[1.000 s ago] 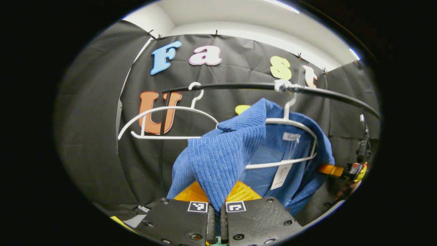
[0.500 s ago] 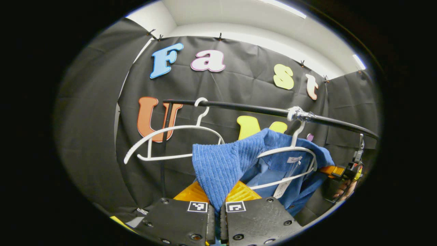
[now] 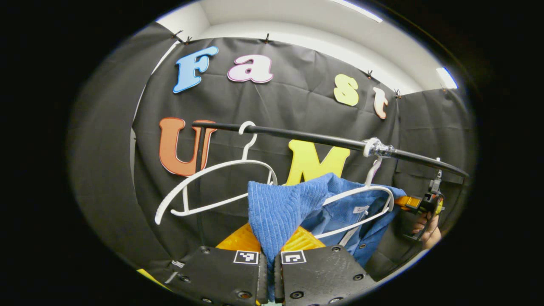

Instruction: Grasp the clothes on the hanger with both hands and then place them into the laundry hamper below.

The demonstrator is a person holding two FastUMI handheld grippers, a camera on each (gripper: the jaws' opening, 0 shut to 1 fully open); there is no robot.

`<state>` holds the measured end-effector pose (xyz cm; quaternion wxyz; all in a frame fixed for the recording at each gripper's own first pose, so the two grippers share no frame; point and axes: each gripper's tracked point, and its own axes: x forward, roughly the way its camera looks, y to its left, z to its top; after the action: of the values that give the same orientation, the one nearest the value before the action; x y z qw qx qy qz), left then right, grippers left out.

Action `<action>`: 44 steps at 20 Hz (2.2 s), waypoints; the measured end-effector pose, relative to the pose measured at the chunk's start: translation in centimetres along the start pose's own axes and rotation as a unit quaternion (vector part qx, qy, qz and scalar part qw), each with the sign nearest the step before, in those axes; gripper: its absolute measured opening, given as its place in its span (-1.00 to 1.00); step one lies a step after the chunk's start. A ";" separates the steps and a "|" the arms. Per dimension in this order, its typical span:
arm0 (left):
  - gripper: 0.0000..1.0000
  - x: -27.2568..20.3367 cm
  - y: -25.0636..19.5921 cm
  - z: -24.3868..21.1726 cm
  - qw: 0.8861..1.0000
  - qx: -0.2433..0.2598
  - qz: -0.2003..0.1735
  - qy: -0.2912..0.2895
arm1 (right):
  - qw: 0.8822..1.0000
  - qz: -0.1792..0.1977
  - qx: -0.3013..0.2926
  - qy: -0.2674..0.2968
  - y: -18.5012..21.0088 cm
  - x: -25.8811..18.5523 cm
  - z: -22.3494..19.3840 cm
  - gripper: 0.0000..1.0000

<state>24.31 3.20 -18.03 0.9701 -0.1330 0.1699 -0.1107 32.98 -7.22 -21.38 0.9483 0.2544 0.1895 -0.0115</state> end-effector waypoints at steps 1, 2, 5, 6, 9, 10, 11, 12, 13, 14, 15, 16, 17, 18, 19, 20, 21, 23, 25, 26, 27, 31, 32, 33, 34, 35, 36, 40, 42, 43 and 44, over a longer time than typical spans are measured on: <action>-0.80 0.1 0.4 0.0 1.000 -0.002 -0.003 0.004 | 1.000 0.005 0.001 0.004 0.1 0.3 -0.1 -0.91; -0.88 0.2 0.9 0.0 1.000 -0.006 -0.007 0.013 | 1.000 0.007 0.005 0.010 0.0 0.5 -0.4 -0.91; -0.80 0.4 2.7 0.7 0.999 -0.010 -0.016 0.038 | 0.999 0.012 0.011 0.036 0.0 1.5 -1.8 -0.91; -0.89 0.5 3.5 0.8 0.999 -0.017 -0.014 0.042 | 0.999 0.010 0.014 0.039 -0.2 1.9 -2.3 -0.89; -0.89 0.6 4.9 -0.6 0.998 -0.037 -0.007 0.058 | 0.998 0.013 0.027 0.057 0.1 2.0 -4.1 -0.92; -0.88 0.6 5.3 -1.1 0.998 -0.032 -0.004 0.060 | 0.998 0.011 0.024 0.061 0.0 2.0 -4.6 -0.92; -0.88 0.6 5.5 -1.5 0.998 -0.029 -0.002 0.060 | 0.998 0.012 0.022 0.065 0.0 2.1 -5.2 -0.92; -0.88 0.5 5.6 -1.8 0.998 -0.029 -0.002 0.062 | 0.997 0.008 0.023 0.068 -0.2 2.1 -5.5 -0.92; -0.88 0.4 5.9 -1.9 0.998 -0.033 -0.001 0.060 | 0.997 0.007 0.025 0.069 -0.3 2.1 -5.6 -0.92; -0.89 0.4 6.2 -2.1 0.997 -0.038 0.000 0.060 | 0.997 0.004 0.027 0.068 -0.4 1.9 -5.7 -0.92; -0.89 0.4 6.5 -2.3 0.997 -0.040 0.003 0.059 | 0.997 0.004 0.027 0.069 -0.5 1.8 -5.8 -0.92; -0.88 0.5 6.9 -2.5 0.997 -0.038 0.007 0.063 | 0.997 0.000 0.025 0.070 -0.6 1.7 -6.2 -0.91; -0.88 0.6 6.9 -3.3 0.997 -0.036 0.010 0.069 | 0.997 -0.005 0.023 0.073 -0.8 1.8 -6.6 -0.92; -0.88 0.5 7.0 -4.0 0.997 -0.031 0.013 0.075 | 0.997 -0.011 0.021 0.077 -1.1 1.8 -7.1 -0.92; -0.88 0.4 6.8 -4.8 0.996 -0.025 0.016 0.081 | 0.996 -0.015 0.020 0.080 -1.5 1.8 -7.5 -0.91; -0.88 0.3 6.8 -5.5 0.996 -0.021 0.017 0.084 | 0.996 -0.020 0.022 0.082 -1.8 1.6 -8.1 -0.92; -0.88 0.2 6.7 -6.2 0.996 -0.020 0.019 0.088 | 0.996 -0.024 0.024 0.084 -2.2 1.4 -8.5 -0.92; -0.88 -0.1 6.6 -7.6 0.995 -0.029 0.020 0.094 | 0.995 -0.035 0.027 0.087 -3.1 0.9 -9.2 -0.92; -0.88 -0.5 6.6 -8.7 0.994 -0.033 0.021 0.097 | 0.995 -0.047 0.028 0.087 -3.7 0.0 -10.1 -0.91; -0.88 -0.9 6.6 -9.2 0.994 -0.034 0.022 0.099 | 0.994 -0.053 0.025 0.090 -4.0 -0.4 -10.8 -0.91; -0.88 -1.4 6.3 -9.8 0.994 -0.034 0.020 0.102 | 0.994 -0.058 0.026 0.094 -4.3 -0.9 -11.3 -0.91; -0.88 -3.2 5.0 -12.9 0.993 -0.032 0.022 0.114 | 0.990 -0.068 0.047 0.113 -4.7 -3.0 -14.2 -0.91; -0.89 -3.5 4.6 -13.7 0.992 -0.030 0.021 0.117 | 0.989 -0.069 0.048 0.120 -4.6 -3.5 -15.2 -0.92; -0.88 -3.8 4.1 -14.4 0.992 -0.029 0.019 0.122 | 0.988 -0.071 0.046 0.129 -4.5 -4.1 -16.2 -0.92; -0.89 -4.2 3.8 -15.0 0.992 -0.029 0.016 0.125 | 0.987 -0.071 0.043 0.138 -4.2 -4.6 -17.3 -0.91; -0.89 -4.5 3.4 -15.6 0.991 -0.028 0.013 0.128 | 0.986 -0.071 0.039 0.146 -4.0 -5.2 -18.4 -0.91; -0.89 -4.8 3.1 -16.1 0.991 -0.027 0.009 0.133 | 0.985 -0.071 0.039 0.153 -3.8 -5.8 -19.4 -0.92; -0.89 -5.8 1.5 -17.9 0.988 -0.020 -0.010 0.151 | 0.980 -0.073 0.052 0.179 -3.2 -8.1 -23.4 -0.91; -0.89 -6.5 0.5 -18.7 0.988 -0.015 -0.022 0.155 | 0.977 -0.080 0.052 0.189 -3.0 -9.5 -25.2 -0.92; -0.89 -7.0 0.0 -19.1 0.987 -0.014 -0.026 0.161 | 0.976 -0.081 0.055 0.195 -2.7 -10.5 -26.2 -0.92; -0.89 -7.2 -0.4 -19.5 0.986 -0.013 -0.031 0.164 | 0.975 -0.081 0.057 0.199 -2.4 -11.4 -27.0 -0.92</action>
<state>10.68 0.36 -33.40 0.9235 -0.1309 0.3236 -0.1590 12.58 2.99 -39.87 0.8717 0.2887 0.3931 -0.0482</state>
